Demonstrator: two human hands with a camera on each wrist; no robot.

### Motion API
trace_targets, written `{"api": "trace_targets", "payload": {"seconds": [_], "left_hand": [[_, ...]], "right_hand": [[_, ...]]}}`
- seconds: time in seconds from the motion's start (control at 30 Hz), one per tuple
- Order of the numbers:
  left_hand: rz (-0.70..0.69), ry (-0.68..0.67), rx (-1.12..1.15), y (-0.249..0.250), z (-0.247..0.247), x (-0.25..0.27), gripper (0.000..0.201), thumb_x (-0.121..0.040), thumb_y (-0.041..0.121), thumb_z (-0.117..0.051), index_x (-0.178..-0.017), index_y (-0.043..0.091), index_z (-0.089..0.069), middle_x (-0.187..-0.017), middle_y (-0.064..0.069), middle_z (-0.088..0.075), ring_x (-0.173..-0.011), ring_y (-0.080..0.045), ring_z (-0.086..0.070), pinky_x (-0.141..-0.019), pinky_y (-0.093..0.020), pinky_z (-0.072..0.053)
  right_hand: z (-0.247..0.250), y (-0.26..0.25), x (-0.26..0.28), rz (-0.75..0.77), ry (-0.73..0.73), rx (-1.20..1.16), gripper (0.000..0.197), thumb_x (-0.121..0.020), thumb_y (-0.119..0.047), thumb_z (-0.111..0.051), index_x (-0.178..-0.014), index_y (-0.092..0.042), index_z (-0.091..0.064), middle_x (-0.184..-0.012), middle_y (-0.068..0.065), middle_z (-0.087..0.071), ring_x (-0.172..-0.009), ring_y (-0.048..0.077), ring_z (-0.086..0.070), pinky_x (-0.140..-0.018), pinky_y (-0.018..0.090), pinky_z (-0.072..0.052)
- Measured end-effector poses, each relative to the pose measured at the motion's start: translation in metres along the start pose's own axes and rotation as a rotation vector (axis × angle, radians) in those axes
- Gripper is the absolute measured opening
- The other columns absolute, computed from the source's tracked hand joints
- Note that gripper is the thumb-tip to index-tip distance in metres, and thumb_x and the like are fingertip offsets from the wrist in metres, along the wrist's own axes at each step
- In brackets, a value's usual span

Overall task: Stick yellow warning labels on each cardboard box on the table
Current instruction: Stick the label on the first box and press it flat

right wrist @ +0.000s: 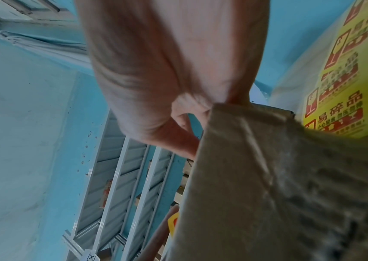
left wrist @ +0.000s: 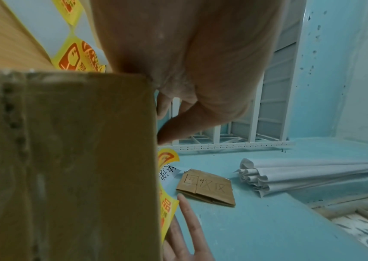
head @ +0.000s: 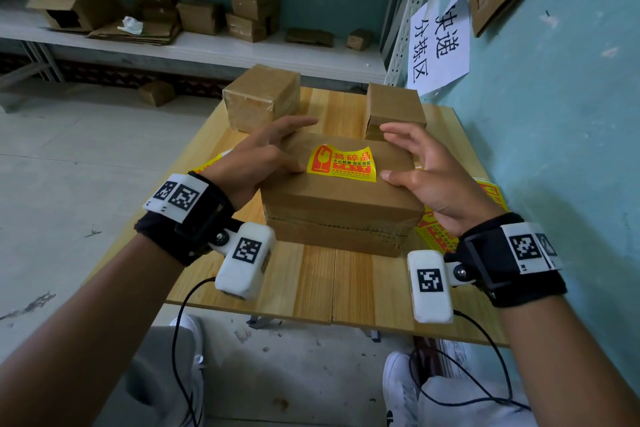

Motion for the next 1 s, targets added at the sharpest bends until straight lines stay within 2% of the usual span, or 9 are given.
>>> {"api": "trace_targets", "payload": {"seconds": [0.1,0.2,0.23,0.3,0.4,0.57,0.7,0.9,1.0], "left_hand": [[0.029,0.064,0.045,0.001,0.001,0.000,0.045,-0.096,0.003,-0.045,-0.130,0.030,-0.058,-0.126,0.012,-0.052,-0.110,-0.004,-0.051,-0.090,-0.022,-0.046],[0.063,0.153,-0.015,0.004,-0.002,0.000,0.029,-0.100,0.035,-0.047,-0.126,0.034,-0.059,-0.109,0.017,-0.054,-0.099,-0.003,-0.052,-0.076,-0.018,-0.044],[0.057,0.160,-0.074,0.004,-0.004,-0.002,0.033,-0.096,0.042,-0.052,-0.127,0.034,-0.056,-0.107,0.019,-0.053,-0.095,-0.001,-0.051,-0.073,-0.017,-0.041],[0.008,0.159,-0.235,0.004,-0.009,-0.008,0.052,-0.085,0.050,-0.064,-0.133,0.034,-0.050,-0.121,0.014,-0.050,-0.104,-0.004,-0.050,-0.079,-0.019,-0.041],[-0.030,0.176,-0.455,0.003,-0.011,-0.013,0.073,-0.075,0.053,-0.073,-0.139,0.034,-0.043,-0.140,0.003,-0.040,-0.120,-0.012,-0.041,-0.095,-0.029,-0.040],[-0.041,0.191,-0.634,0.004,-0.012,-0.017,0.077,-0.073,0.058,-0.072,-0.140,0.032,-0.043,-0.143,-0.003,-0.037,-0.132,-0.022,-0.035,-0.107,-0.041,-0.038],[-0.053,0.220,-0.748,0.003,-0.011,-0.019,0.069,-0.079,0.058,-0.066,-0.138,0.029,-0.047,-0.144,-0.006,-0.037,-0.134,-0.026,-0.034,-0.106,-0.039,-0.035],[-0.108,0.269,-0.829,0.005,-0.014,-0.016,0.062,-0.079,0.061,-0.063,-0.130,0.026,-0.053,-0.134,-0.005,-0.044,-0.126,-0.026,-0.041,-0.100,-0.034,-0.035],[-0.132,0.303,-0.850,0.006,-0.016,-0.014,0.058,-0.082,0.061,-0.060,-0.126,0.026,-0.053,-0.129,-0.004,-0.046,-0.123,-0.027,-0.042,-0.096,-0.033,-0.036]], "right_hand": [[0.001,0.002,-0.004,-0.028,0.028,-0.032,0.045,-0.096,0.000,-0.053,-0.127,-0.032,-0.057,-0.145,-0.002,-0.049,-0.123,0.007,-0.052,-0.097,0.036,-0.053],[-0.001,0.001,-0.008,-0.015,0.111,0.062,0.030,-0.097,-0.027,-0.060,-0.127,-0.030,-0.056,-0.143,-0.005,-0.050,-0.133,0.009,-0.046,-0.113,0.042,-0.039],[-0.002,0.001,-0.009,-0.010,0.127,0.129,0.037,-0.093,-0.037,-0.064,-0.128,-0.030,-0.055,-0.142,-0.005,-0.050,-0.134,0.009,-0.044,-0.114,0.040,-0.038],[-0.007,-0.001,-0.010,-0.006,0.141,0.299,0.056,-0.084,-0.052,-0.070,-0.132,-0.031,-0.051,-0.142,-0.003,-0.048,-0.134,0.010,-0.042,-0.109,0.031,-0.038],[-0.013,-0.006,-0.008,-0.007,0.143,0.497,0.070,-0.077,-0.057,-0.073,-0.135,-0.029,-0.046,-0.140,0.003,-0.046,-0.135,0.018,-0.039,-0.101,0.026,-0.034],[-0.015,-0.009,-0.010,0.002,0.160,0.595,0.074,-0.076,-0.059,-0.073,-0.136,-0.024,-0.045,-0.137,0.002,-0.047,-0.134,0.021,-0.036,-0.102,0.028,-0.033],[-0.016,-0.007,-0.011,0.018,0.181,0.614,0.076,-0.075,-0.065,-0.071,-0.134,-0.023,-0.047,-0.134,0.001,-0.050,-0.132,0.020,-0.037,-0.096,0.025,-0.032],[-0.017,-0.010,-0.009,0.069,0.239,0.684,0.070,-0.079,-0.065,-0.065,-0.130,-0.019,-0.051,-0.129,0.003,-0.053,-0.126,0.024,-0.040,-0.095,0.031,-0.038],[-0.023,-0.011,-0.006,0.092,0.271,0.776,0.063,-0.086,-0.062,-0.059,-0.129,-0.017,-0.050,-0.129,0.004,-0.052,-0.124,0.024,-0.041,-0.086,0.030,-0.037]]}}
Point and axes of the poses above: each hand's wrist, its own x-axis away from the middle knuckle, its own z-axis out of the back of the hand, y = z × x, the point moved 6 cm from there along -x, towards the middle knuckle
